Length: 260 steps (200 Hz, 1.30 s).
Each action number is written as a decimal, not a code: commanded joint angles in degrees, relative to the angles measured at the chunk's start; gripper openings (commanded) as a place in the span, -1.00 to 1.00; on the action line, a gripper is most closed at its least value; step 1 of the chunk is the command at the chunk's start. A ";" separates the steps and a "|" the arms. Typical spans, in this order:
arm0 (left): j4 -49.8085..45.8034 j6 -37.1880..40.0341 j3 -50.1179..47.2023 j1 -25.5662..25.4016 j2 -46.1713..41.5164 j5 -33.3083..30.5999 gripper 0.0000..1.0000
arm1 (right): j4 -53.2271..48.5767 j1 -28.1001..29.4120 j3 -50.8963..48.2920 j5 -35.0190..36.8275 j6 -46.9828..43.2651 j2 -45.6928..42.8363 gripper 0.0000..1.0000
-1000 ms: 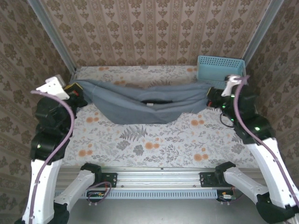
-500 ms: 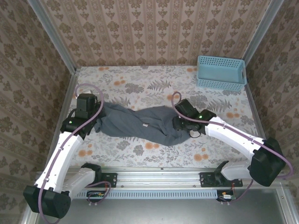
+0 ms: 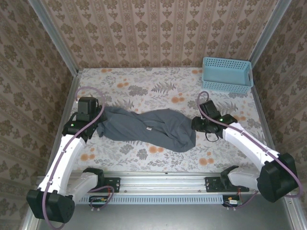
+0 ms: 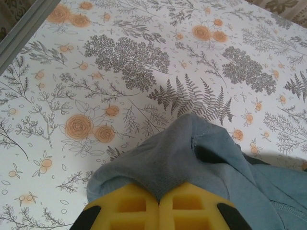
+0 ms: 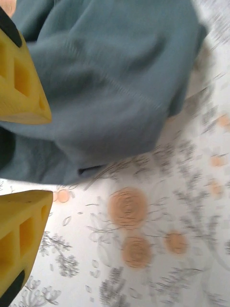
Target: Fold the inside-out t-shirt
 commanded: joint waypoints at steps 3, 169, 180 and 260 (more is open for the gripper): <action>0.57 -1.27 -0.64 0.34 0.06 0.75 -1.00 | 1.35 0.18 -3.61 -2.58 3.54 3.33 -0.16; 0.50 -0.92 0.06 0.87 1.16 1.18 -1.00 | 8.64 4.17 3.73 -2.12 1.40 18.25 -0.20; 0.55 -0.85 0.06 1.00 0.92 1.19 -1.00 | 7.01 4.26 3.62 -0.41 1.35 15.99 -0.20; 1.03 -1.04 -1.17 1.31 -0.08 1.41 -1.00 | 4.25 12.63 3.59 -1.08 3.02 6.99 0.13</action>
